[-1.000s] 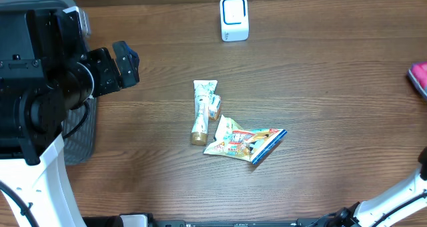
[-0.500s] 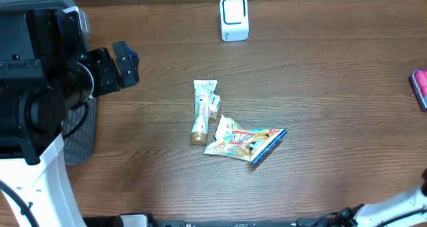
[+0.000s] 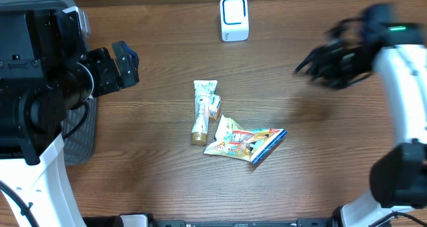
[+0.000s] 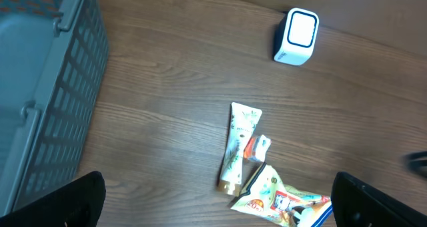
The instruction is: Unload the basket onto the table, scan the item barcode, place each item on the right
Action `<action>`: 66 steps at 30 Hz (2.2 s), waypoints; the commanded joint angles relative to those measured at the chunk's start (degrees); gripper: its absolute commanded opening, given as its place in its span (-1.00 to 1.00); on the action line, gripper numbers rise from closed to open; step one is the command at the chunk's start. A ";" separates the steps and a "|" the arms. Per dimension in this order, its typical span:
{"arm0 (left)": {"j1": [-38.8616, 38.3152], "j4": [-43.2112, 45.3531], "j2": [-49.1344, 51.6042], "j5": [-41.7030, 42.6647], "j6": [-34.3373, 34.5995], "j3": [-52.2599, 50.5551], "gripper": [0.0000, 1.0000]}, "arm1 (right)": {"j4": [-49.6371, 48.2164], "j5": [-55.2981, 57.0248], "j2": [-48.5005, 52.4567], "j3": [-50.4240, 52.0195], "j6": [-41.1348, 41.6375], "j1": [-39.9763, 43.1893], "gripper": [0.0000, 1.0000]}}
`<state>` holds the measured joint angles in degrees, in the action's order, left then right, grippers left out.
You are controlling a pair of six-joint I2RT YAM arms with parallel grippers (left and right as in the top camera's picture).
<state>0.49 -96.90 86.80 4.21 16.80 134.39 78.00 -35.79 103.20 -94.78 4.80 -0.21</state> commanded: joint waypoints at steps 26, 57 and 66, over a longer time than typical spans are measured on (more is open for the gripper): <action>0.24 0.11 0.09 -0.33 -0.50 -0.04 0.99 | -17.75 20.31 -0.42 25.59 17.44 -21.20 -0.93; -25.18 6.88 15.91 29.92 -11.78 -23.47 -0.07 | 1.29 26.23 -20.55 23.32 21.46 -14.38 -0.93; -35.23 15.47 34.36 30.99 -11.41 -28.17 -0.92 | -20.48 9.79 -20.24 42.95 19.19 -12.33 -0.93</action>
<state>-32.62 -83.02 116.07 33.23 5.58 106.41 60.18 -21.56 83.15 -55.20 23.33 -12.91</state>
